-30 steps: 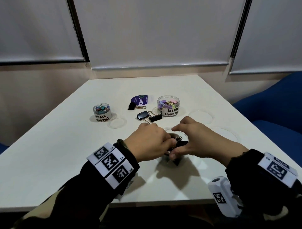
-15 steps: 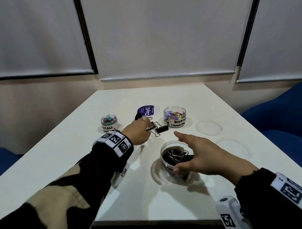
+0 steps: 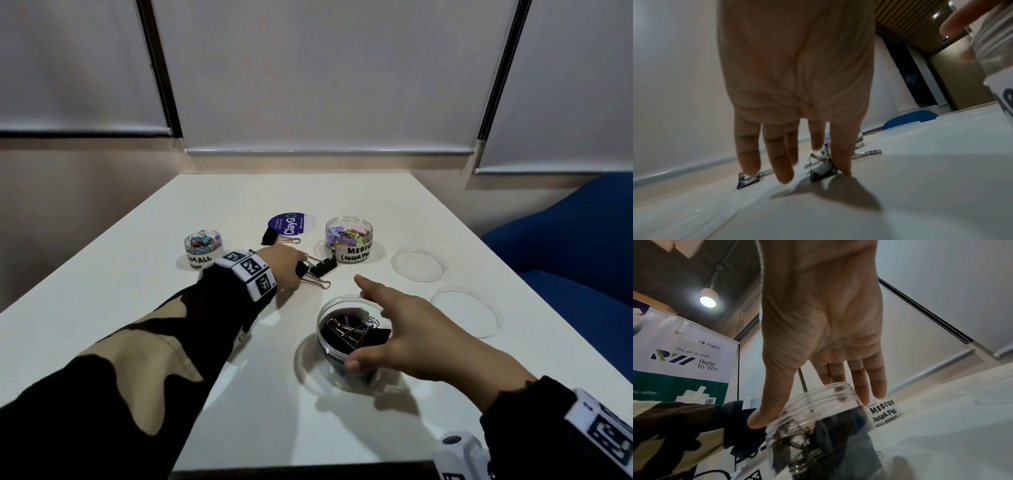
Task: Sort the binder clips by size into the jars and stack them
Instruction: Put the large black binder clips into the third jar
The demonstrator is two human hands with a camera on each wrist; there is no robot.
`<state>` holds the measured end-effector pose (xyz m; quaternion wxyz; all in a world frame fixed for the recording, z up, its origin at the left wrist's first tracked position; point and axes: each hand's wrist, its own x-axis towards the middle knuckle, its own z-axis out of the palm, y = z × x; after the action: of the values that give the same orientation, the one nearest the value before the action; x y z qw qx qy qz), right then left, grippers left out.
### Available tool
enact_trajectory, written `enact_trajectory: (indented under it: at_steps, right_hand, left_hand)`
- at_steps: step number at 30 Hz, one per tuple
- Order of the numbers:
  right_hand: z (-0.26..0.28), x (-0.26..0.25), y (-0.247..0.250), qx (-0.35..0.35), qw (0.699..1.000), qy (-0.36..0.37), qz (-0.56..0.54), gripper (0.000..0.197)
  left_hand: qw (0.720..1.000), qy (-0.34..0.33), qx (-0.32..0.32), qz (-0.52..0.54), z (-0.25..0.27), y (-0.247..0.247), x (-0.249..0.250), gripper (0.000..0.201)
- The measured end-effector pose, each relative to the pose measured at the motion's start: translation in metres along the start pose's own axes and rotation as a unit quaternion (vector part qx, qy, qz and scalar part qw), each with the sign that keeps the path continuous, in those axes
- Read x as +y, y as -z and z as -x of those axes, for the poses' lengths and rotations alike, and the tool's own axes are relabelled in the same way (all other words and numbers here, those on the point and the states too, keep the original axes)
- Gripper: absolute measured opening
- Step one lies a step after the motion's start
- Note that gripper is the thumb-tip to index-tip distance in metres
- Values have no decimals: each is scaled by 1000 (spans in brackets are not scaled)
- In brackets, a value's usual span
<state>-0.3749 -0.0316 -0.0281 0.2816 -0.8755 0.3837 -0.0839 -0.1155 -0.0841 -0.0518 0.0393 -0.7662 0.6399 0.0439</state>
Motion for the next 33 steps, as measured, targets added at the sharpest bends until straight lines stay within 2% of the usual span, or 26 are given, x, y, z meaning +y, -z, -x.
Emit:
enact_trajectory:
  at_steps: [2, 5, 11, 14, 16, 19, 22, 25, 29, 33]
  right_hand:
    - [1, 0, 0, 0, 1000, 0, -3, 117]
    - [1, 1, -1, -2, 1000, 0, -1, 117]
    - [0, 4, -1, -4, 1000, -4, -7, 119]
    - [-2, 5, 1, -10, 1000, -1, -2, 122]
    - [-4, 9, 4, -11, 1000, -1, -11, 123]
    - [-4, 13, 8, -10, 999, 1, -36, 130]
    - [-3, 16, 9, 0, 997, 8, -70, 137]
    - [-3, 17, 5, 5, 996, 22, -91, 136]
    - [-4, 20, 1, -25, 995, 37, -87, 138]
    - [-2, 23, 2, -35, 995, 36, -87, 141]
  left_hand:
    - [1000, -14, -6, -5, 1, -1, 0, 67]
    - [1000, -31, -2, -4, 3, -2, 2, 56]
    - [1000, -5, -3, 21, 22, 3, 0, 40]
    - [997, -7, 24, 75, 40, 12, -6, 39]
    - [989, -35, 66, 127, 55, 23, -6, 40]
    - [963, -80, 119, 227, 84, 41, 2, 44]
    - [945, -140, 108, 275, 108, 49, 18, 51]
    - [943, -198, 89, 252, 115, 42, 35, 56]
    - [944, -252, 84, 196, 112, 32, 57, 56]
    - [953, -264, 89, 122, 105, 27, 66, 55]
